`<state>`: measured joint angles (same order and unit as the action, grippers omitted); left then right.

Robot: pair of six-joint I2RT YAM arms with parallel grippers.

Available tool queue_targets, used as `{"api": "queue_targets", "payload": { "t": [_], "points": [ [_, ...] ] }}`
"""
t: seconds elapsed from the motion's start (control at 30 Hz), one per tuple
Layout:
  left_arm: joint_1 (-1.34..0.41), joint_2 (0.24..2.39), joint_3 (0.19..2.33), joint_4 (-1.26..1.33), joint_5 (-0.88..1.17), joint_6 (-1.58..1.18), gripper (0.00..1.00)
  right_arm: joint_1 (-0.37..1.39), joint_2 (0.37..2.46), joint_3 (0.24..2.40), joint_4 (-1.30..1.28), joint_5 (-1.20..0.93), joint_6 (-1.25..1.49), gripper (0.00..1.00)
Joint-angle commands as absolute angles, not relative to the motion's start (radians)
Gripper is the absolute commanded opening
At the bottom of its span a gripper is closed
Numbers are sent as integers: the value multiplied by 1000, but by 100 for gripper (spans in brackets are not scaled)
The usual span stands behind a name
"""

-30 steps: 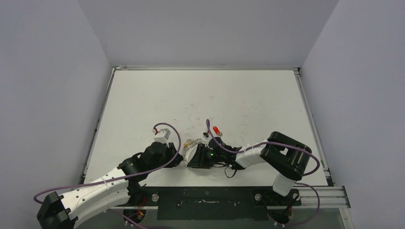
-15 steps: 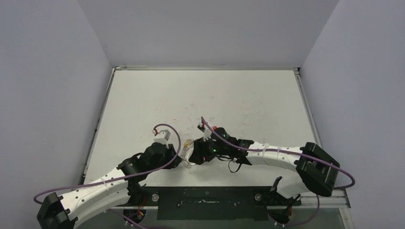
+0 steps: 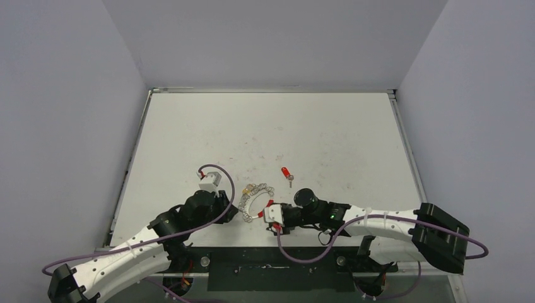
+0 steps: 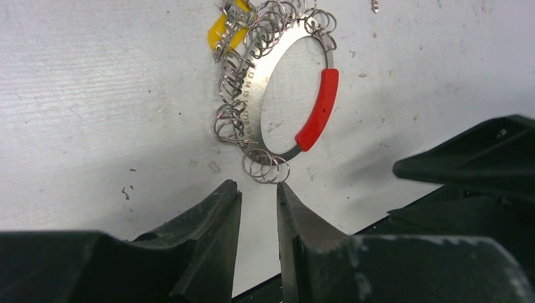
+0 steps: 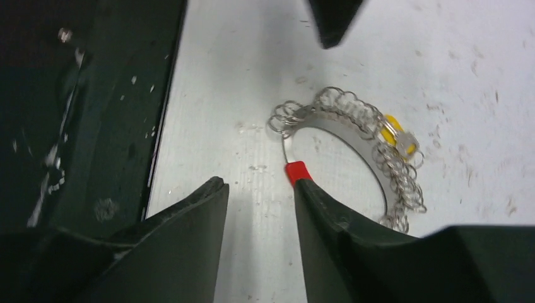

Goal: Put the keys on the keyring

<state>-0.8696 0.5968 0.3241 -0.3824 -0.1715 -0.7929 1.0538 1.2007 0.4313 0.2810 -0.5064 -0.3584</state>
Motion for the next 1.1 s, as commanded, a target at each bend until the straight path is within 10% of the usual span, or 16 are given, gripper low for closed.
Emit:
{"api": "queue_targets", "payload": {
  "t": [0.0,0.77,1.07],
  "points": [
    [-870,566,329,-371,-184,-772,26,1145,1244,435,271,-552,-871,41],
    [-870,561,316,-340,-176,-775,26,1335,1638,481,585,-60,-1067,39],
    [-870,568,324,-339,-175,-772,26,1335,1699,500,609,-19,-1066,23]
  ]
}}
